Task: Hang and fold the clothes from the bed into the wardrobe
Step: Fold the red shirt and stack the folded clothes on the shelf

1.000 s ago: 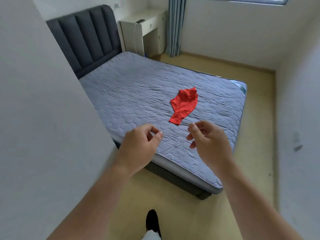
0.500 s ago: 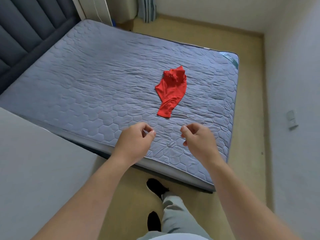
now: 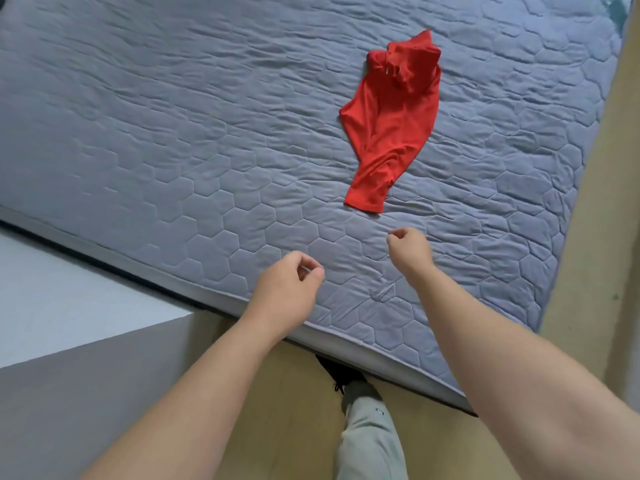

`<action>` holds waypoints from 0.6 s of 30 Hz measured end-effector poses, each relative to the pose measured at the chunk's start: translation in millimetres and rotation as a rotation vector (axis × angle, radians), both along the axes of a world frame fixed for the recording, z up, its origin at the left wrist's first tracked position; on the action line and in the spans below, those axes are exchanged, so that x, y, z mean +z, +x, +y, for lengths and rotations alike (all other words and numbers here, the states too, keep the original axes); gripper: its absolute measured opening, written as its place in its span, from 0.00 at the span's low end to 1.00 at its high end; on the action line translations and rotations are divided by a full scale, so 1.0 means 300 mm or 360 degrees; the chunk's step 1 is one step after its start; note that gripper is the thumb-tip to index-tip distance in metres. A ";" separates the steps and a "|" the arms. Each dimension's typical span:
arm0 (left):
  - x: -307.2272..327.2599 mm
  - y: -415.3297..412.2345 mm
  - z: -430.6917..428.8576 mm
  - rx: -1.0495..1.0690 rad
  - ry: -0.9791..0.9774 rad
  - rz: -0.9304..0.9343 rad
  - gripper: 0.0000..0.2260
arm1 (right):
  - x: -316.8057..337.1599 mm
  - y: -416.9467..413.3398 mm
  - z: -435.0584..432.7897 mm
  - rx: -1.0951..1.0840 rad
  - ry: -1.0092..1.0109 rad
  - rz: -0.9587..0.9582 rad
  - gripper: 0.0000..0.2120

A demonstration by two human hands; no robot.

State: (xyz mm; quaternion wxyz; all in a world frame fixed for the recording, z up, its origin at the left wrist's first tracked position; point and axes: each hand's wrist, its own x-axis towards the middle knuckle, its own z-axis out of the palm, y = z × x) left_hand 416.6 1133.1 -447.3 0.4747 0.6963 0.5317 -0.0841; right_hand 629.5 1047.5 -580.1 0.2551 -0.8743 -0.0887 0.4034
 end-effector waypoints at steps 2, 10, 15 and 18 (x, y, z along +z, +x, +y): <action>-0.092 0.019 0.052 0.0074 -0.0068 -0.0020 0.03 | -0.133 0.039 0.067 0.0011 -0.0072 0.0070 0.13; -0.455 0.036 0.130 0.0156 -0.0210 -0.0034 0.04 | -0.565 0.153 0.316 -0.0029 -0.0183 0.0100 0.19; -0.577 -0.013 0.128 0.0226 -0.0268 -0.0047 0.05 | -0.681 0.208 0.385 -0.0162 -0.0152 0.0097 0.04; -0.605 -0.047 0.134 0.0252 -0.0291 -0.0021 0.05 | -0.695 0.197 0.393 -0.0410 -0.0029 0.0167 0.12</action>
